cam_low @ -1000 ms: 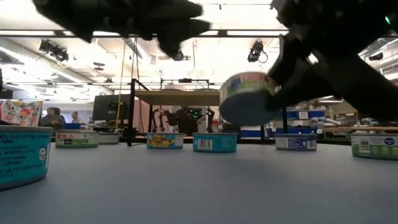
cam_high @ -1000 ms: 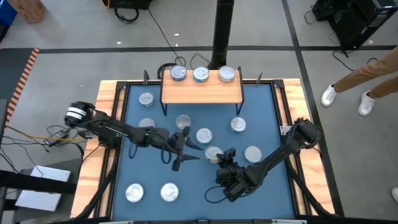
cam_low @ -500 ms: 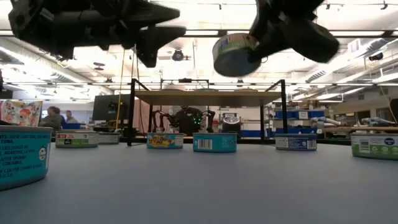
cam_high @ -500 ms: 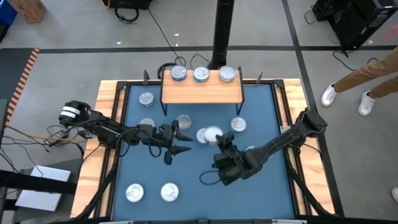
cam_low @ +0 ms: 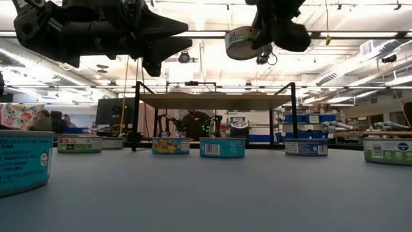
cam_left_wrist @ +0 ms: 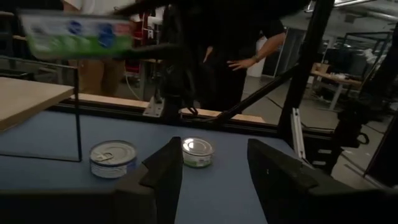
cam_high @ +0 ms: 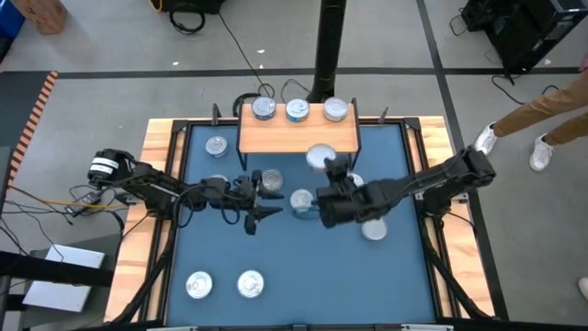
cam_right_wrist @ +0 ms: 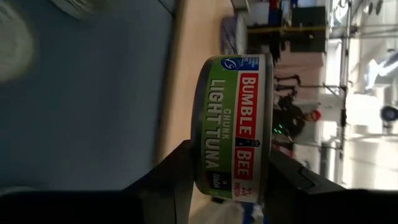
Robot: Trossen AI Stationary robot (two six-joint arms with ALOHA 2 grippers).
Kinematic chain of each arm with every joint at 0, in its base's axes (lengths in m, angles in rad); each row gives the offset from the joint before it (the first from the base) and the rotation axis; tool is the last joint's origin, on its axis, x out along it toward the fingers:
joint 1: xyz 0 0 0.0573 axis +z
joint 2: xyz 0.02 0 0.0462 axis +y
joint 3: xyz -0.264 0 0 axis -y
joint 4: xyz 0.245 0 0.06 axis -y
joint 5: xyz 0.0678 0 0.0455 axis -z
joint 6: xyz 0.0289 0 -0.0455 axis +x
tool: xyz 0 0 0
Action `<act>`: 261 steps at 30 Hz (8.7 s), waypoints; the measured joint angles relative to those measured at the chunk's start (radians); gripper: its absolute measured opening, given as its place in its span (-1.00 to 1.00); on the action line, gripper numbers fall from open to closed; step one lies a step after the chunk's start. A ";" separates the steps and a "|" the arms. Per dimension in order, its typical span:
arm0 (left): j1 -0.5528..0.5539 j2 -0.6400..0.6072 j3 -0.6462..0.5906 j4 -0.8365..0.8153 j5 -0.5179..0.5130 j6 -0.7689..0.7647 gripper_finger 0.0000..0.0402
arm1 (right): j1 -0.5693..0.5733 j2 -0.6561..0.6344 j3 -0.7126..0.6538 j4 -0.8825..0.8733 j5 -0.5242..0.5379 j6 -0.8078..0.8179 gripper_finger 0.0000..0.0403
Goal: Stack canned seafood by type on shelf
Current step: Stack the green tuna can on top of the green tuna can on the shelf, then stack the light blue tuna can on top of the light blue tuna can on the shelf
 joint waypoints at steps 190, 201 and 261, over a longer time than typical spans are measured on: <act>-0.418 -0.055 0.290 -1.145 0.167 0.029 -1.00 | 0.169 -0.341 -0.623 0.915 -0.603 0.648 -1.00; -0.492 0.037 0.290 -1.133 0.128 -0.047 -1.00 | 0.183 -0.341 -0.623 0.914 -0.573 0.654 -1.00; -0.232 0.179 0.411 -1.149 0.050 0.320 -1.00 | 0.183 -0.340 -0.623 0.866 -0.577 0.699 -0.99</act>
